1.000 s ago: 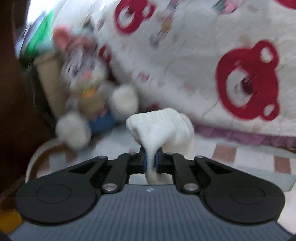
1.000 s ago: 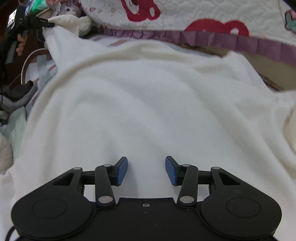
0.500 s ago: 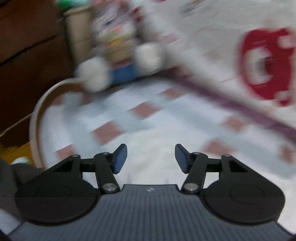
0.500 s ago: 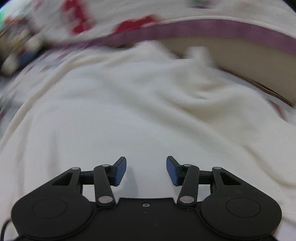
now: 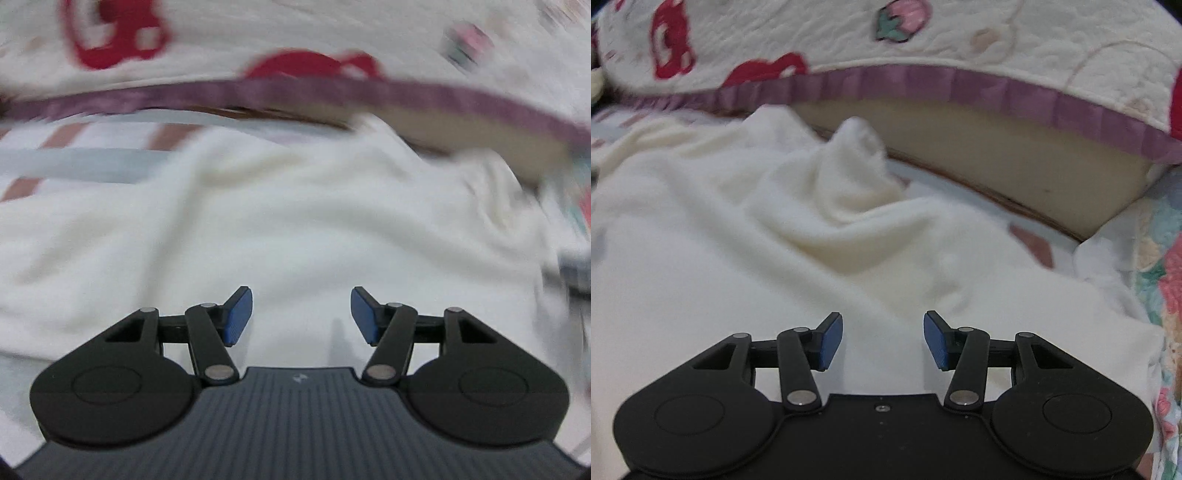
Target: Fold clothes
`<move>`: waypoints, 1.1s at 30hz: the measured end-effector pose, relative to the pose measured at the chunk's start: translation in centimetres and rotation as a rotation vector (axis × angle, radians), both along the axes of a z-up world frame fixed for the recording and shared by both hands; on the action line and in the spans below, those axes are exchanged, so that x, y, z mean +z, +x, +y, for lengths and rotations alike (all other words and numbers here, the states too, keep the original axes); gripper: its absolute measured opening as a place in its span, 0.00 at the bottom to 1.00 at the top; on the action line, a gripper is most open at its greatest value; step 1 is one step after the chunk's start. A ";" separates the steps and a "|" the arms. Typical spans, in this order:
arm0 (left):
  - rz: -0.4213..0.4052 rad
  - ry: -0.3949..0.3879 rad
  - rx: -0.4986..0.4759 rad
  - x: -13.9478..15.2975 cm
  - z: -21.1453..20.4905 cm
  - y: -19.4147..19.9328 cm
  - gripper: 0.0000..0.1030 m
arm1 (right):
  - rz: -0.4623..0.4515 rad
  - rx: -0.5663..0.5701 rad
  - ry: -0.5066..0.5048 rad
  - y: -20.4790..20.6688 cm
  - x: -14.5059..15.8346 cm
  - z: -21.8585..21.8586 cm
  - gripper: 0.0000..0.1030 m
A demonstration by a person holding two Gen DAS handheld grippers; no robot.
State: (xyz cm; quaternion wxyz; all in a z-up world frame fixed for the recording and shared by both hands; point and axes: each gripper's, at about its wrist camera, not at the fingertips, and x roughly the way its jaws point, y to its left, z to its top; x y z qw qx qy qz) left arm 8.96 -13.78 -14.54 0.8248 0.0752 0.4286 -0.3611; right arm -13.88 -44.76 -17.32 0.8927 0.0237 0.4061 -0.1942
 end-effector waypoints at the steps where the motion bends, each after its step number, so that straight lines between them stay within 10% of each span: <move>1: -0.014 0.008 -0.039 -0.5 -0.6 -0.9 0.57 | -0.030 -0.019 0.023 -0.1 0.4 -0.8 0.52; 7: -0.023 -0.038 -0.141 -1.6 -2.4 -2.1 0.57 | -0.090 -0.031 0.061 0.8 1.9 -5.1 0.48; 15: -0.006 -0.041 -0.180 -2.6 -3.2 -2.1 0.57 | 0.087 0.056 -0.089 6.1 -0.7 -4.6 0.64; 16: -0.006 -0.035 -0.184 -2.8 -3.1 -2.2 0.57 | 0.073 0.031 -0.056 6.3 -1.1 -5.1 0.58; 17: -0.009 -0.029 -0.187 -2.8 -3.1 -2.2 0.57 | 0.043 0.010 -0.020 6.2 -1.3 -5.5 0.08; 23: -0.002 -0.086 -0.200 -1.7 -2.5 -1.6 0.57 | -0.208 -0.234 -0.022 3.1 3.3 -8.0 0.06; 33: 0.037 -0.061 -0.271 -2.0 -1.5 -1.6 0.58 | -0.022 -0.300 -0.122 5.0 1.4 -10.1 0.06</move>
